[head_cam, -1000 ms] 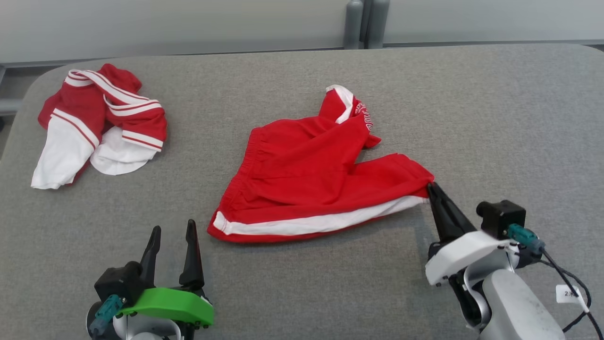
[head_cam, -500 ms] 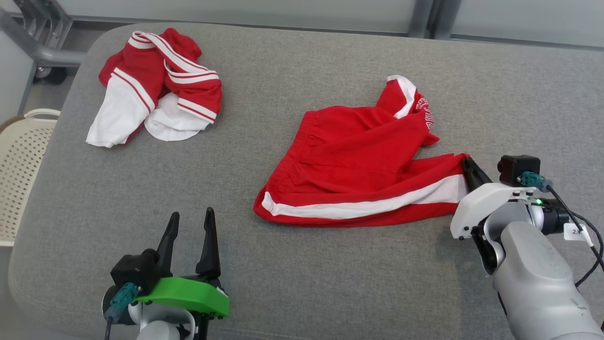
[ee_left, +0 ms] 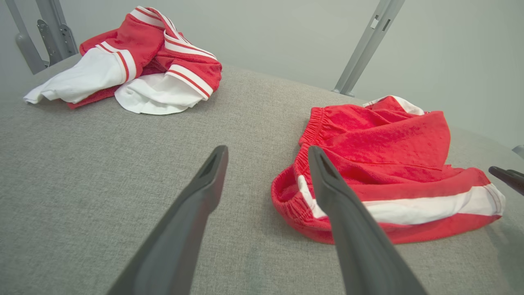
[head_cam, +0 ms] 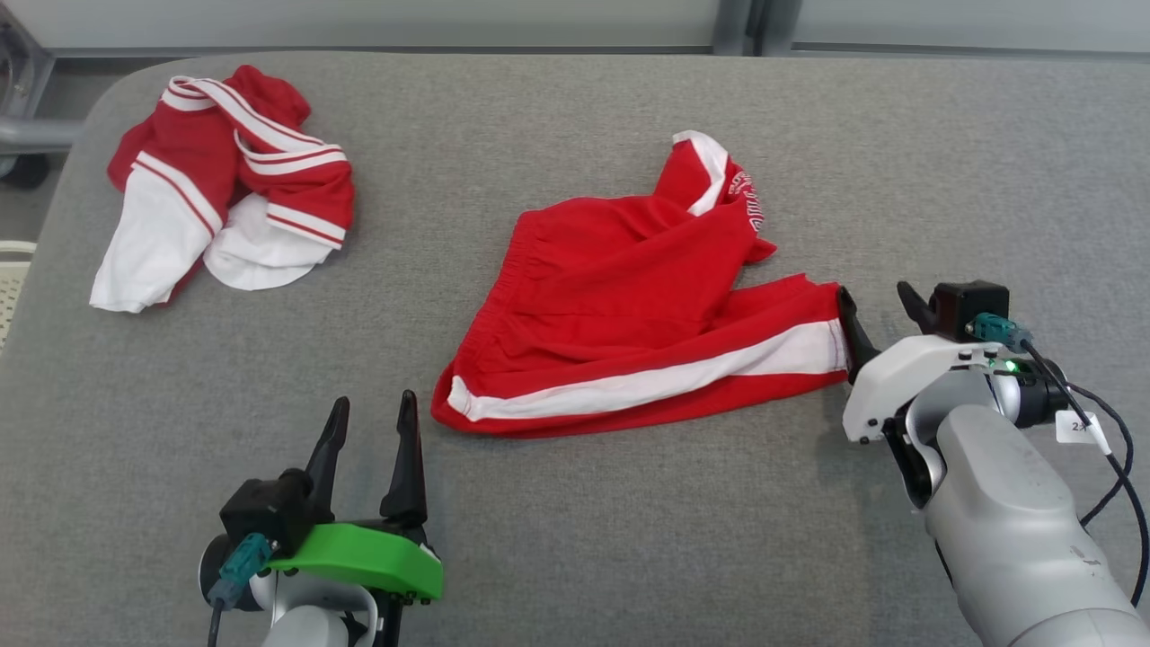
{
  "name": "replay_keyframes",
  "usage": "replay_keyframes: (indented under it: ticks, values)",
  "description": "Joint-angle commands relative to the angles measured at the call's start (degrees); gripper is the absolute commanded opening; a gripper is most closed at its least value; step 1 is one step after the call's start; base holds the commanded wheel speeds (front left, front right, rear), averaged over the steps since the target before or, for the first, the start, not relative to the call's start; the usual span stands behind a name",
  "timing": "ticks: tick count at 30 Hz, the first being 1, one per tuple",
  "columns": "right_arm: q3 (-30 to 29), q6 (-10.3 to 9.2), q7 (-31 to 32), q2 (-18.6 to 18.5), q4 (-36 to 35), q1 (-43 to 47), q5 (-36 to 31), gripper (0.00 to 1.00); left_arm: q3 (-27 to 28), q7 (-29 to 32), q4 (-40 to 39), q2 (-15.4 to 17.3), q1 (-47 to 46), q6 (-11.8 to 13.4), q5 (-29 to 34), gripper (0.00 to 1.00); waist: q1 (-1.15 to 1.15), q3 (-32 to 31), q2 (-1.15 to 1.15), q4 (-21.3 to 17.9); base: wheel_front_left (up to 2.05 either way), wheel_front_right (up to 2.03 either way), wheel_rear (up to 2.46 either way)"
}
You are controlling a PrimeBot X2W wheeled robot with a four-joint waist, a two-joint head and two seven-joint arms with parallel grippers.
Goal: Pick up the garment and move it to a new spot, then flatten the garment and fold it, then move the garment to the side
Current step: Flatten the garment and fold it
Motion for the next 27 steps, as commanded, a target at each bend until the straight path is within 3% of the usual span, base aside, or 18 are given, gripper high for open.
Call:
replay_keyframes:
  ticks: [1,16,27]
  values:
    - [0.2,0.00,-0.4,-0.1,-1.2,0.9,0.4,1.00,0.3,0.0,-0.3,0.1,-1.0,-0.1,0.5,1.00,0.00,-0.3,0.00,-2.3,0.00,0.00,0.00]
    - [2.7,0.00,-0.4,-0.4,-27.7,16.2,3.6,1.00,1.8,0.0,-1.7,0.1,2.0,1.0,1.9,1.00,0.00,-4.8,0.00,-8.1,0.00,0.00,0.00]
    - [0.6,0.00,-0.3,1.7,-38.1,28.4,1.6,1.00,3.2,0.0,-2.6,0.1,8.7,2.0,1.0,1.00,0.00,-9.4,0.00,-8.3,0.00,0.00,0.00]
